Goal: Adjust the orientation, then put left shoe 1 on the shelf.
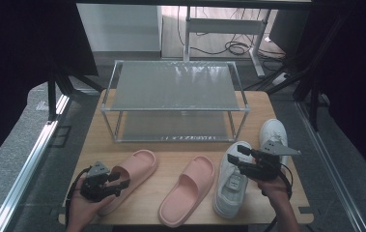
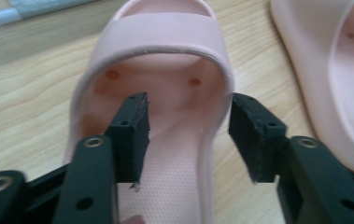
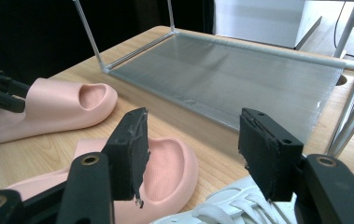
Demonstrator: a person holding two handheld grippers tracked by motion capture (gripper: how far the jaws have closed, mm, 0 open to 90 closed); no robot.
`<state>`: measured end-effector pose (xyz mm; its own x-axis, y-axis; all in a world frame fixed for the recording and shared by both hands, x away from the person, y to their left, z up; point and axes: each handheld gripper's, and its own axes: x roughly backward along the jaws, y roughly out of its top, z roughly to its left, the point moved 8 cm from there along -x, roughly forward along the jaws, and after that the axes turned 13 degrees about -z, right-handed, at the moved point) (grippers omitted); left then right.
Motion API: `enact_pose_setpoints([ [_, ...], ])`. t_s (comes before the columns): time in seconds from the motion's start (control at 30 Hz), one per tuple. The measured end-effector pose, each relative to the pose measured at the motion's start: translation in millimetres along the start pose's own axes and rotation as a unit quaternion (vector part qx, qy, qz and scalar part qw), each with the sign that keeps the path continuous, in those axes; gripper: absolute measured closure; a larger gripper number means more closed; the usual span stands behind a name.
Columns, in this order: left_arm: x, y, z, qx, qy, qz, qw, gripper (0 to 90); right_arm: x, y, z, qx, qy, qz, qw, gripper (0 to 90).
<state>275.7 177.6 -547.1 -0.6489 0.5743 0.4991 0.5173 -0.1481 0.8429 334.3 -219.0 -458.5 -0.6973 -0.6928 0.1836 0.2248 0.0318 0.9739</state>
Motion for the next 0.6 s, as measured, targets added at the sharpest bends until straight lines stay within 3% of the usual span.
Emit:
enact_pose_setpoints([
  [0.3,-0.7,-0.7,-14.7,-0.005,-0.021,0.003,0.9998,44.2,-5.2,-0.8,4.5,0.003,0.007,0.004,1.0000,43.7],
  [0.6,-12.0,-3.2,-17.8,-0.005,-0.014,0.013,0.9998,45.1,-1.2,0.7,3.9,0.004,0.001,0.001,1.0000,43.7],
])
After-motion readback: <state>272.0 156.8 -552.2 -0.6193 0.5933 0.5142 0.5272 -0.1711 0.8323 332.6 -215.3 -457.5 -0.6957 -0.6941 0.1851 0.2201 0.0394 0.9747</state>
